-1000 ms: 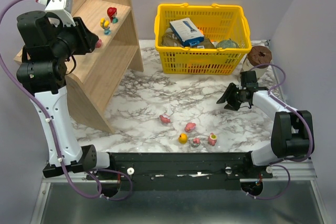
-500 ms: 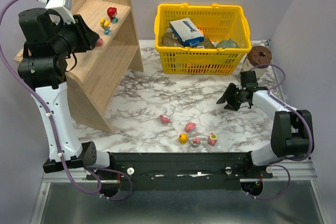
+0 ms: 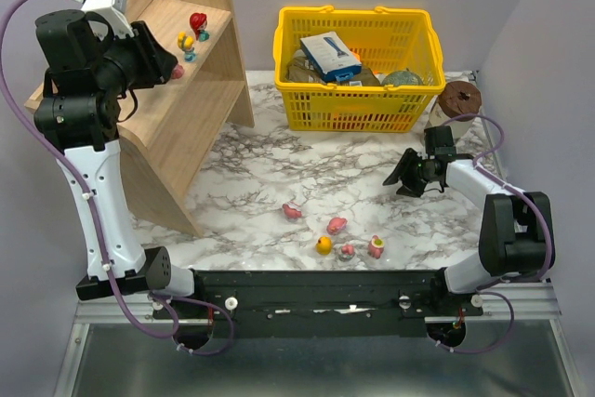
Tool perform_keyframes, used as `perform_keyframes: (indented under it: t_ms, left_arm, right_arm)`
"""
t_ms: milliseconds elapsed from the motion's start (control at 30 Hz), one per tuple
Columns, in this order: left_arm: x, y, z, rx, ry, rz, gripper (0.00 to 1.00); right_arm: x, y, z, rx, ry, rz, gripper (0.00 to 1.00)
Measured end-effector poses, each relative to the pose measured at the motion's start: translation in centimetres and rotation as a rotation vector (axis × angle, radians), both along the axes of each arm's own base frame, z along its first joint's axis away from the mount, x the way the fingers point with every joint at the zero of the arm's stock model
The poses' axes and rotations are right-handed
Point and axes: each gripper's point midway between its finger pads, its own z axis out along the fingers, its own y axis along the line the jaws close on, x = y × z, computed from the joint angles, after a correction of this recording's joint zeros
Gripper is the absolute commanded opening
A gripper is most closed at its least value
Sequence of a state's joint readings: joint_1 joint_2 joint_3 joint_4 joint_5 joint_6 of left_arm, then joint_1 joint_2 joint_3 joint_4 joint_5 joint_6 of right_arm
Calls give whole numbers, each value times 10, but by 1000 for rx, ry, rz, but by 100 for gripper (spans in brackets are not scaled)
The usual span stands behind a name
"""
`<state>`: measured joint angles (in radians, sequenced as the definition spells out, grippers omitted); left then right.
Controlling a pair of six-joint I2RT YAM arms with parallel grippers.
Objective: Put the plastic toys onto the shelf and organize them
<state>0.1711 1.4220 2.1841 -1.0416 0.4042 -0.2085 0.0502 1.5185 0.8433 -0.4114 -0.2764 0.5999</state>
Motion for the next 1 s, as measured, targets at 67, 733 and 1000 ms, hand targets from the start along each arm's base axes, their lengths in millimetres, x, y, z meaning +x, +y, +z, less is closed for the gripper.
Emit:
perform_keyframes:
  t_ms: [67, 733, 1000]
  left_arm:
    - [0, 0, 0, -2, 2, 1, 57]
    - [-4, 1, -13, -23, -1, 25, 50]
    - [-10, 2, -8, -12, -57, 37, 45]
  right_arm:
    - [0, 0, 0, 0, 1, 0, 57]
    - [0, 0, 0, 1, -1, 0, 58]
    - [0, 0, 0, 1, -1, 0, 58]
